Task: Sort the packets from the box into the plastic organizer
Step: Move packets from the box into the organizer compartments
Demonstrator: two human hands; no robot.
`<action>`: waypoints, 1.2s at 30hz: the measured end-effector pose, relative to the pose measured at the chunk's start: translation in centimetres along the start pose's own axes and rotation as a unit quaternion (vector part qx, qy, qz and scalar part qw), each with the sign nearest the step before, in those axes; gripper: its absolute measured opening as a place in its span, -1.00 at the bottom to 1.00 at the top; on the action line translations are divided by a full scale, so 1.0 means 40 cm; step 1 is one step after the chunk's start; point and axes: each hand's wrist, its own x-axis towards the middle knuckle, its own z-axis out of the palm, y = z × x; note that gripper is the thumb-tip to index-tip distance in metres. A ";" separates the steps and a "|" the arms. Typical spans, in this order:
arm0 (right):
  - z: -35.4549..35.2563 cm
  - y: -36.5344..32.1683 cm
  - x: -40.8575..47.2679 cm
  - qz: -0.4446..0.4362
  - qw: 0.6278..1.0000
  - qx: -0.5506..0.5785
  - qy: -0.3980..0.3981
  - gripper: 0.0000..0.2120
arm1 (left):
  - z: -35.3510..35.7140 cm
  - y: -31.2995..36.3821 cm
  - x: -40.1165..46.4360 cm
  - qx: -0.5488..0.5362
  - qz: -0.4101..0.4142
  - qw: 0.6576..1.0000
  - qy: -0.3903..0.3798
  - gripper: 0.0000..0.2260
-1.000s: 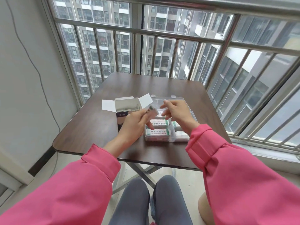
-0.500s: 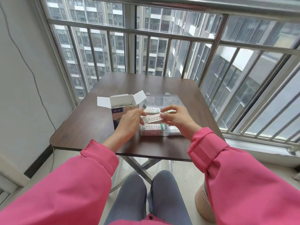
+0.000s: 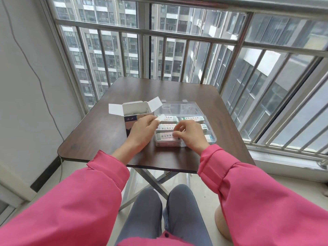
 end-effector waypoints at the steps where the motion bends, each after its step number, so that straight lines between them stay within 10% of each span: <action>1: 0.003 0.001 0.000 -0.007 1.000 -0.010 -0.003 -0.91 | 0.001 -0.001 -0.001 0.016 0.010 1.000 -0.005 -0.74; 5: 0.006 0.006 0.011 -0.045 0.998 -0.029 0.029 -0.86 | 0.003 -0.007 -0.006 0.073 0.053 0.995 -0.037 -0.71; 11: -0.036 -0.022 -0.003 -0.012 0.970 0.237 -0.048 -0.92 | 0.030 -0.008 -0.002 0.080 0.073 0.990 -0.092 -0.70; 24: -0.035 0.017 0.003 0.041 0.974 0.223 0.006 -0.84 | 0.029 0.002 -0.003 0.085 0.065 0.994 0.034 -0.96; 36: -0.012 0.020 -0.004 -0.028 0.996 0.084 0.008 -0.88 | 0.034 -0.012 -0.013 0.172 0.103 0.979 -0.031 -0.93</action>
